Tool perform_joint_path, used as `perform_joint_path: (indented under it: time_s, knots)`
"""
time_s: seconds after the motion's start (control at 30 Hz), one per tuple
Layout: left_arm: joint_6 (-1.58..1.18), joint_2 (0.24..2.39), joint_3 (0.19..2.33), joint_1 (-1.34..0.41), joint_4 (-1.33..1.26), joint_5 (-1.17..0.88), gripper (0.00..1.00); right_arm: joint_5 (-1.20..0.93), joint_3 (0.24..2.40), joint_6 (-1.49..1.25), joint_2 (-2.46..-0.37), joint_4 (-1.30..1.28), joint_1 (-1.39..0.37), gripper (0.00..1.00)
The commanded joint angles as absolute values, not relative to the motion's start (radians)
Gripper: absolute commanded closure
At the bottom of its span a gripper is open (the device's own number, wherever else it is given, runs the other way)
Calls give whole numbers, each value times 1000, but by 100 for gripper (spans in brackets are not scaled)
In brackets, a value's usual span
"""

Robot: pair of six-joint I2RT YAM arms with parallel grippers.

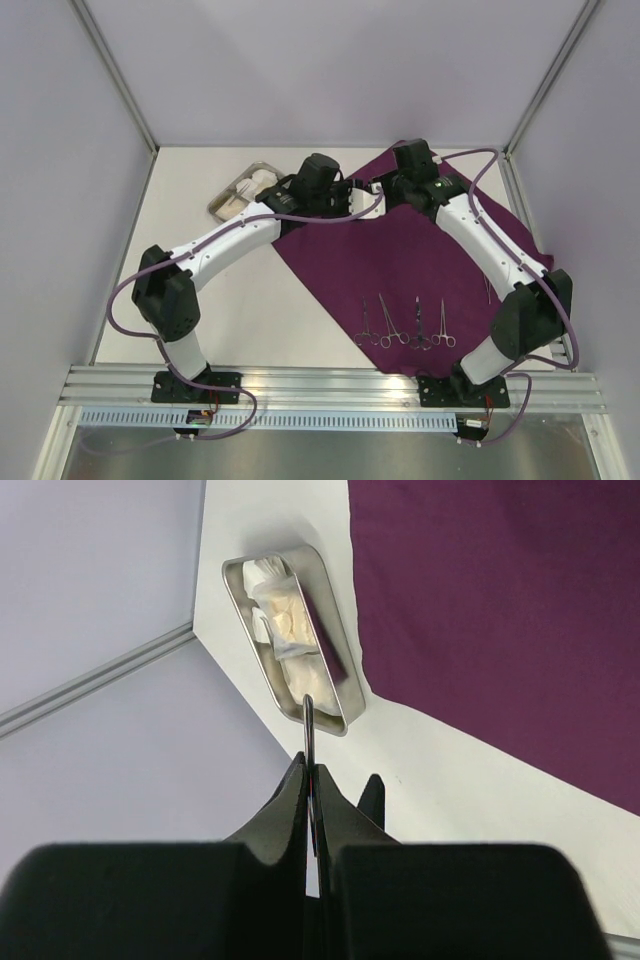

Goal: Prepare the surgical pack

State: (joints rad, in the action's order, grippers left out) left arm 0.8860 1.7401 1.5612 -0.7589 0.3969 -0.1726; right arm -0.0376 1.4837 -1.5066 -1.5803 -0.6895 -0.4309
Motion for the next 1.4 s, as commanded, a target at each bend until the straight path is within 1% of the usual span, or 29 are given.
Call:
perform_joint_path:
  time_s: [0.0,0.2,0.23,0.4,0.43,0.5,0.63,0.8,0.83,0.87,0.93,0.97,1.07,1.17,1.3,1.37]
  knots:
    - [925,1750,1600,-765,360,-143,53,-74,1479,-1506,-1549,-652,-433,99]
    - [933,1746,1589,-765,351,-126,66,-84,1457,-1512,-1543,-632,-431,100]
    - [934,1744,1589,-765,348,-123,69,-90,1451,-1519,-1545,-626,-431,100]
    - [927,1738,1588,-765,342,-120,76,-101,1442,-1523,-1546,-617,-431,99]
    - [925,1738,1586,-765,345,-123,80,-103,1439,-1525,-1546,-615,-431,99]
    - [927,1740,1585,-767,347,-118,84,-104,1439,-1525,-1545,-612,-431,100]
    - [917,1743,1586,-767,351,-104,100,-103,1434,-1525,-1543,-612,-431,99]
    - [882,1746,1597,-767,367,-98,100,-110,1417,-1517,-1545,-582,-430,100]
    - [873,1752,1603,-765,379,-94,100,-107,1417,-1511,-1545,-577,-430,98]
    - [861,1756,1608,-765,385,-77,100,-106,1419,-1502,-1545,-577,-428,91]
    - [824,1772,1629,-764,420,-51,100,-88,1422,-1471,-1542,-578,-420,81]
    - [809,1776,1635,-761,432,-48,100,-83,1422,-1462,-1540,-578,-416,71]
    - [727,1792,1658,-724,478,-55,100,-80,1419,-1436,-1534,-580,-390,59]
    - [642,1824,1713,-658,552,-69,100,-77,1420,-1402,-1528,-572,-364,56]
    - [548,1862,1772,-533,647,-92,100,-48,1428,-1348,-1522,-575,-341,55]
    - [503,1868,1786,-438,664,-106,100,-37,1430,-1312,-1520,-575,-331,55]
